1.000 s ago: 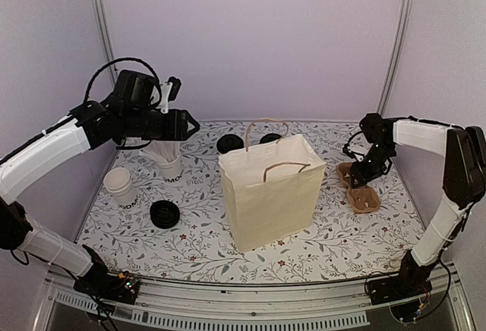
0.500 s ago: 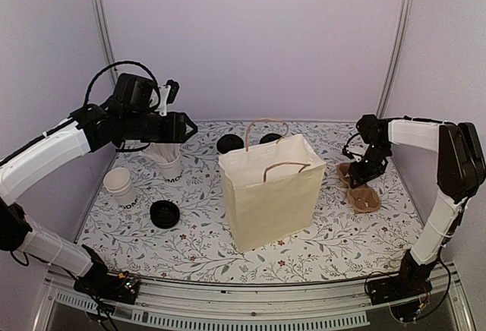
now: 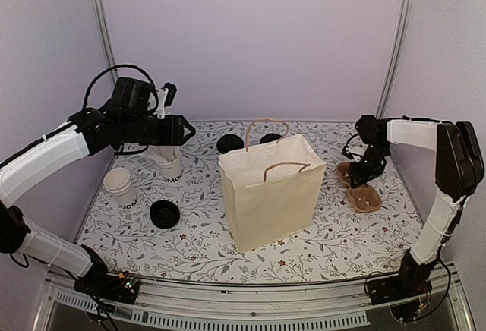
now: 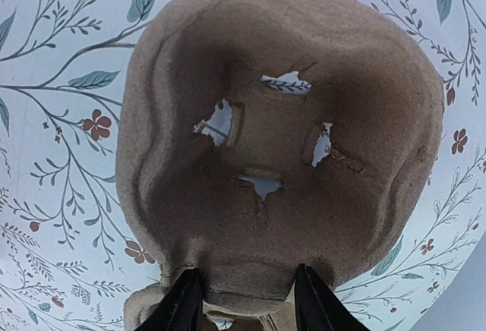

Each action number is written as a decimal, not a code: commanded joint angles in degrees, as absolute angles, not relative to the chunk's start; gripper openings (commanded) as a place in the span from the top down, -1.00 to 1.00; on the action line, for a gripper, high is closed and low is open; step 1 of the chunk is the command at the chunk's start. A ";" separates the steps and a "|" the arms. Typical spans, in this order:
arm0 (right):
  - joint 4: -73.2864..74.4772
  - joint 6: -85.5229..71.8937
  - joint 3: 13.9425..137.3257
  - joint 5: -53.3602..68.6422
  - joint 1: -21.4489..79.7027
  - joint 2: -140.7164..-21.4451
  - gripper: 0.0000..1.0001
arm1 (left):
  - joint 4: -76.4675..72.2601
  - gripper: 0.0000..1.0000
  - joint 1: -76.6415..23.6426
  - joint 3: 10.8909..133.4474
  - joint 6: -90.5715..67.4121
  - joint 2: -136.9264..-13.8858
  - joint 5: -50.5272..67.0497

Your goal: Pack the takeout coffee

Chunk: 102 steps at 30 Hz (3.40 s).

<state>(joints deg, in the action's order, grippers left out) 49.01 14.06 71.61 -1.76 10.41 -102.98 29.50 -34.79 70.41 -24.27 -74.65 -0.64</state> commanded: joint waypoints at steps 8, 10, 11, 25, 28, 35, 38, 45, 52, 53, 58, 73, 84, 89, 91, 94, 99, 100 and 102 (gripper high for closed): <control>50.00 15.01 74.99 -0.81 10.06 -97.77 0.26 | 27.77 -0.14 -33.76 71.20 -24.35 -72.74 3.48; 50.24 15.70 75.20 -0.63 10.05 -96.20 0.27 | 27.10 -0.14 -33.76 71.47 -23.69 -73.20 5.45; 50.63 16.21 75.48 0.89 10.05 -95.52 0.28 | 26.77 -0.14 -33.77 71.73 -23.04 -73.51 6.92; 56.52 28.14 101.87 27.74 10.34 -88.91 0.32 | 25.66 -0.16 -35.45 77.08 -19.86 -78.22 26.29; 55.66 30.48 104.36 36.18 10.73 -87.73 0.25 | 26.65 -0.17 -37.39 78.29 -18.77 -79.21 27.46; 52.24 36.46 105.90 43.48 17.68 -82.68 0.21 | 31.24 -0.18 -42.03 82.67 -17.86 -84.47 25.45; 51.57 39.71 105.66 43.66 22.80 -80.38 0.20 | 31.50 -0.17 -43.14 83.73 -18.05 -86.46 25.21; 55.46 41.94 112.26 43.22 31.39 -83.50 0.32 | 34.10 -0.18 -44.88 87.76 -16.75 -91.01 25.97; 48.77 39.90 105.22 26.85 30.90 -82.93 0.53 | 34.40 -0.15 -45.09 88.51 -16.39 -92.52 25.42; 47.48 39.97 102.80 26.10 29.63 -81.78 0.53 | 34.56 -0.14 -45.09 88.55 -16.27 -92.50 25.21; 43.63 39.24 91.04 26.14 20.00 -77.05 0.52 | 34.89 -0.13 -45.10 89.08 -15.49 -91.92 23.41; 52.95 58.31 61.41 19.45 10.04 -77.26 -0.63 | 31.68 -0.19 -45.02 87.95 -14.28 -84.56 18.10; 52.91 70.31 59.94 9.91 10.43 -84.37 -0.98 | 25.72 -0.24 -45.06 82.60 -13.14 -77.00 18.07; 51.93 72.28 59.95 7.07 11.98 -88.32 -0.98 | 25.38 -0.25 -45.07 81.04 -12.98 -75.40 17.37; 51.28 72.67 59.74 5.90 13.04 -89.56 -0.98 | 25.19 -0.25 -45.01 80.49 -13.08 -75.07 17.10; 49.76 72.69 59.32 3.82 14.45 -91.50 -0.98 | 24.76 -0.25 -45.00 79.54 -13.19 -74.65 16.96; 48.21 72.78 59.93 3.10 15.32 -94.41 -0.98 | 24.29 -0.26 -45.05 78.51 -13.45 -74.05 16.96; 47.91 72.71 59.94 2.75 15.36 -94.84 -0.98 | 24.28 -0.26 -45.05 78.35 -13.51 -73.97 17.02; 47.81 72.59 60.03 2.55 15.39 -96.08 -0.95 | 24.22 -0.26 -45.01 78.02 -13.59 -73.71 17.00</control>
<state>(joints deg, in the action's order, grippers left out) 49.28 71.72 59.92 4.16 15.07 -94.00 25.82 -44.62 79.00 -13.69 -75.37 17.28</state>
